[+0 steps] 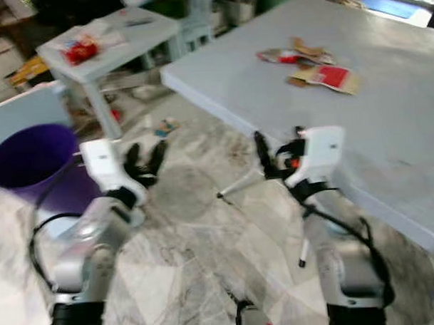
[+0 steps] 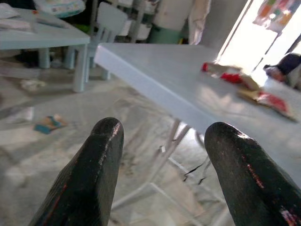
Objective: Picking trash to rubbish bin
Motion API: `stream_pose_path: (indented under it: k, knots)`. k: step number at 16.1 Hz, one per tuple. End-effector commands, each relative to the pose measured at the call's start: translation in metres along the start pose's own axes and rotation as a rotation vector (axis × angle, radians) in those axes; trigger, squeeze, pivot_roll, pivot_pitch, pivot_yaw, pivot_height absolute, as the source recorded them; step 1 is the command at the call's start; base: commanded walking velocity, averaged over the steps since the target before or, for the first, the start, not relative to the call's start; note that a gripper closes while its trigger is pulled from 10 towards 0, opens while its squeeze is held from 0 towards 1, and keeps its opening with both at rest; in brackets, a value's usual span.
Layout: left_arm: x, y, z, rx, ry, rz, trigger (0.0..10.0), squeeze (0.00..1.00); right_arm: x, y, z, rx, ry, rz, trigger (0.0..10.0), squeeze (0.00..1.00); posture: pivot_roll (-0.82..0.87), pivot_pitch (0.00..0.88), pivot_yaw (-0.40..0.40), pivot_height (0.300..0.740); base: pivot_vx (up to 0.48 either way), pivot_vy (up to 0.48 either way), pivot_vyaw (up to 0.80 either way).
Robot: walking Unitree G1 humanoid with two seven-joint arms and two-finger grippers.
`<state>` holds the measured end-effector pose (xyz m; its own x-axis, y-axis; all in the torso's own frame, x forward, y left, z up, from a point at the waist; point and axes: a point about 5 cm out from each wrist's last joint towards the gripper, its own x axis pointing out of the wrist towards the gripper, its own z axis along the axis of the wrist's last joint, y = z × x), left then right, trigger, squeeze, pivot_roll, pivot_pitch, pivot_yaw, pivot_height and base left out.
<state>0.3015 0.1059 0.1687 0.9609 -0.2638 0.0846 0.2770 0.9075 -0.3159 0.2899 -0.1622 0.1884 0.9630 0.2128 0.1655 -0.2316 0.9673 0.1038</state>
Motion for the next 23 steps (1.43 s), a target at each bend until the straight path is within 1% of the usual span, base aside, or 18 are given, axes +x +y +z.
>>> stream_pose_path:
  k: [1,2,5,7,10,12,16,17,23]
  knots:
    - [-0.0027,0.0079,0.0012,0.005,0.001,0.030,10.0,0.00,0.0007,0.0058,0.0025,0.002,-0.011,0.020,10.0,0.58,-0.06,0.158,0.043,0.740,0.000,0.000,0.00]
    - [-0.0027,0.0080,0.0011,0.003,0.002,0.032,10.0,0.00,0.0006,0.0059,0.0026,0.002,-0.012,0.019,10.0,0.58,-0.06,0.160,0.043,0.740,0.000,0.000,-0.80]
    - [-0.0026,0.0085,0.0013,0.003,0.003,0.034,10.0,0.00,0.0004,0.0063,0.0027,0.003,-0.012,0.018,10.0,0.58,-0.06,0.160,0.045,0.740,0.000,0.000,0.00]
    - [-0.0020,0.0091,0.0016,0.005,0.004,0.036,10.0,0.00,0.0003,0.0065,0.0025,0.005,-0.012,0.018,10.0,0.58,-0.06,0.160,0.046,0.740,0.000,0.000,-0.80]
    - [-0.0011,0.0096,0.0021,0.014,0.006,0.038,10.0,0.00,0.0002,0.0063,0.0024,0.005,-0.012,0.016,10.0,0.58,-0.06,0.160,0.047,0.740,0.000,0.000,0.00]
    - [-0.0006,0.0107,0.0026,0.016,0.005,0.041,10.0,0.00,0.0001,0.0064,0.0025,0.006,-0.012,0.015,10.0,0.58,-0.06,0.159,0.049,0.740,0.000,0.000,-0.80]
    - [-0.0002,0.0117,0.0037,0.017,0.005,0.043,10.0,0.00,0.0006,0.0065,0.0028,0.006,-0.014,0.016,10.0,0.57,-0.06,0.159,0.049,0.740,0.000,0.000,0.00]
    - [-0.0002,0.0117,0.0037,0.018,0.005,0.043,10.0,0.00,0.0007,0.0065,0.0029,0.006,-0.014,0.017,10.0,0.58,-0.06,0.159,0.049,0.740,0.000,0.000,-0.80]
    - [-0.0001,0.0121,0.0030,0.023,0.011,0.043,10.0,0.00,0.0014,0.0060,0.0038,0.007,-0.021,0.017,10.0,0.56,-0.06,0.154,0.048,0.740,0.000,0.000,-0.09]
